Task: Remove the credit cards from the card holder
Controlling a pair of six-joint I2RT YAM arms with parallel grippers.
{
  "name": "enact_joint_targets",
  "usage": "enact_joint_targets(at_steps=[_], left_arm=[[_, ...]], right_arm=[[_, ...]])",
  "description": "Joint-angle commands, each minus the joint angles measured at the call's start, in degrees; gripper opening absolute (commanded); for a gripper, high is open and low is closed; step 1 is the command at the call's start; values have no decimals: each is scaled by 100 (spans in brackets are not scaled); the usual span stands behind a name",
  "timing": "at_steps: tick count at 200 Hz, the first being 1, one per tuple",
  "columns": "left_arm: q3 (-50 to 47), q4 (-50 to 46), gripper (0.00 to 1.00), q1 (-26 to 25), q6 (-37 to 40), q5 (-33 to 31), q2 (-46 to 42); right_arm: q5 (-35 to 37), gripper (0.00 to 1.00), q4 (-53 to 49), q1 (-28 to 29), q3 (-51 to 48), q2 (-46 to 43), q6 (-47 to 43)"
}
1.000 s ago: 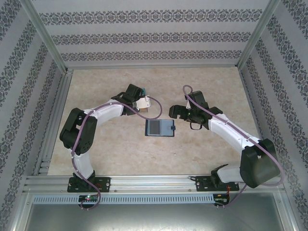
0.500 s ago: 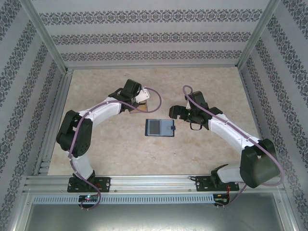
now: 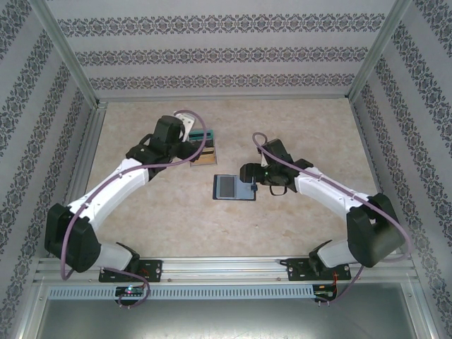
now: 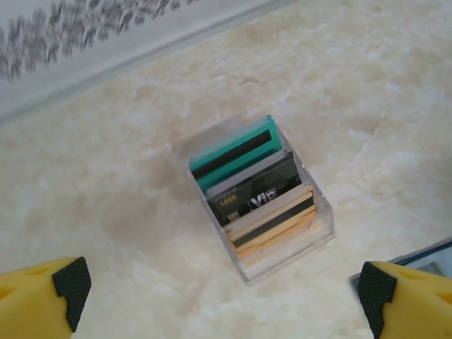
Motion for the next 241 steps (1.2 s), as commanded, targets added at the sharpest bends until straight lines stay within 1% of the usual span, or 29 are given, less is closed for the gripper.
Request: enact_joint_targets(at_steps=[1,19,32,56,73,93,133,149,162,191,241], left_arm=[[-450,-132,99,165,-1988,226,-245],[-751,-97,99,170,-2551,635,-399],[-1049,155,100,168,-2938,1149,-473],[-1581,736,92,159,-3846,1906,-390],[-1795,1110,85,133,-4342,2445,-91],[-1817,1450,75,5,-4641,2931,381],[-1431,1564,70,-428,-4829,3238,1234],[-1343,1705,69,-590,-4888,3278,1473],[-1235,1693,67,-694,-4893,3291,1655],[-1102,1680,65,-791,-4875,3325,1911],[-916,1573,64,-835,-4786,3354,2177]], right_arm=[[15,76,116,151,-33,222,-21],[-10,68,154,231,-67,425,7],[-8,61,205,273,-99,539,13],[45,51,202,307,-137,743,49],[123,48,176,309,-173,836,48],[215,45,154,316,-231,912,48],[385,40,72,321,-321,1039,75],[462,40,50,317,-350,1049,92],[480,39,50,318,-359,1083,75],[395,35,100,322,-358,1229,86],[375,33,143,342,-350,1284,92]])
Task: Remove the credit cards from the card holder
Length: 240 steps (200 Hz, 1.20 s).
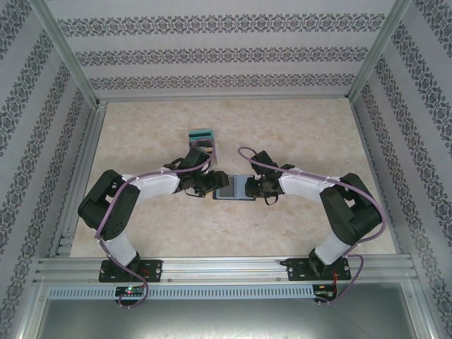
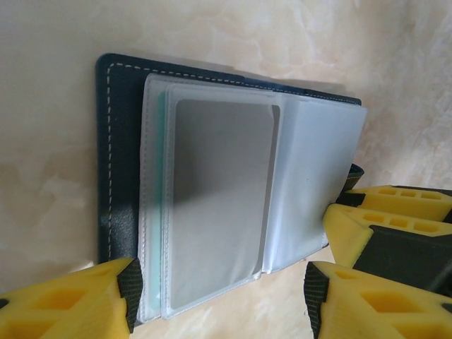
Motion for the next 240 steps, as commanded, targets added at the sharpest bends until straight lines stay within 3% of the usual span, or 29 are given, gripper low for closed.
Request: enact_joint_targets(at_steps=[1,87,240], left_arm=[[193,73,64,-95,12,98,186],[431,-87,64,-165,129,163,436],[912,261,63,-473,492,865,466]], right_arm=[[64,33,-37,84,-83,166,44],[30,33,-11,85,-84,206,71],[113,32,-19,48,-135,118,173]])
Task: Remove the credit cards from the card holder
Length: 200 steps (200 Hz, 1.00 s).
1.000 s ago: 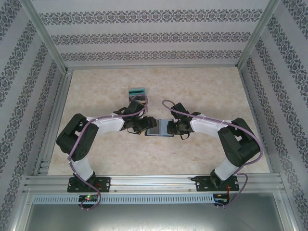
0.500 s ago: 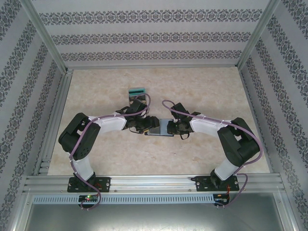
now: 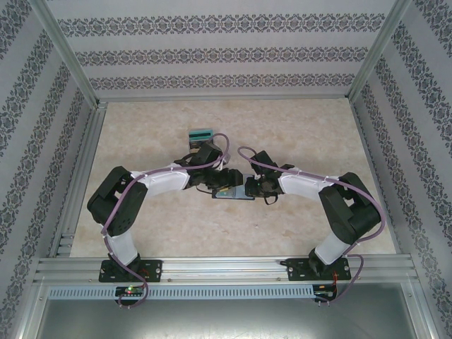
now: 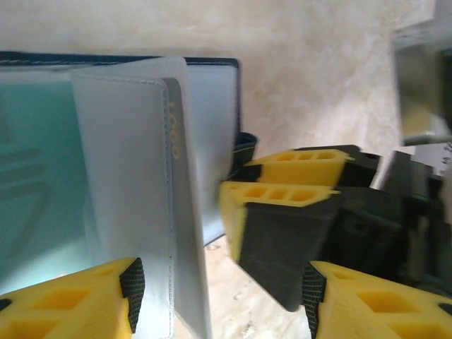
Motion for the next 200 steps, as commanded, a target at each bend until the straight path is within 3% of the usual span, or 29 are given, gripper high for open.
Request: enact_joint_targets(at_steps=[1,131,200], left_arm=[[165,201,63,-82,164,196,101],[4,-609,63,84,330,-836,-576],[200,-266,38,58,-40,-322,110]], right_arm=[[122,32,-109,46,-140,55,151],[629,32,-249,-243,-343,-949,285],[136,20,-134,-202,-9,-559,188]])
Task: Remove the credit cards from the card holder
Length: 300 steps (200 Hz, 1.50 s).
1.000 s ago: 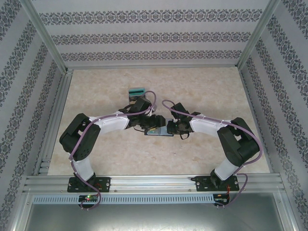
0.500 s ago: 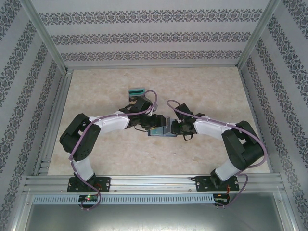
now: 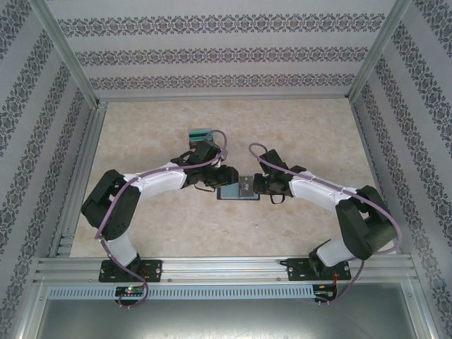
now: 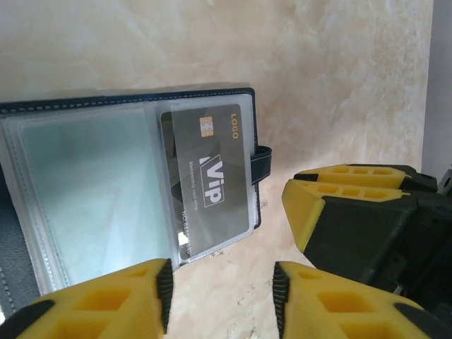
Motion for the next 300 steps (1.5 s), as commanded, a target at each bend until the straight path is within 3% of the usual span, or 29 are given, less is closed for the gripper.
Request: enact_joint_targets(at_steps=[1,43,202,300], left_arm=[[170,23,38,26,-118,126,367],[273,47,32,26,-166,209,685],[274,144,29,26,-276,214,919],[283,193,21,21,-336,266,1094]], right_arm=[[-181,19,18,2,210,248,-51],[-312,10,108,45,325,474,-76],[-514,7,226,168,335,882,-69],[-514,7,218,230,327,864,-50]])
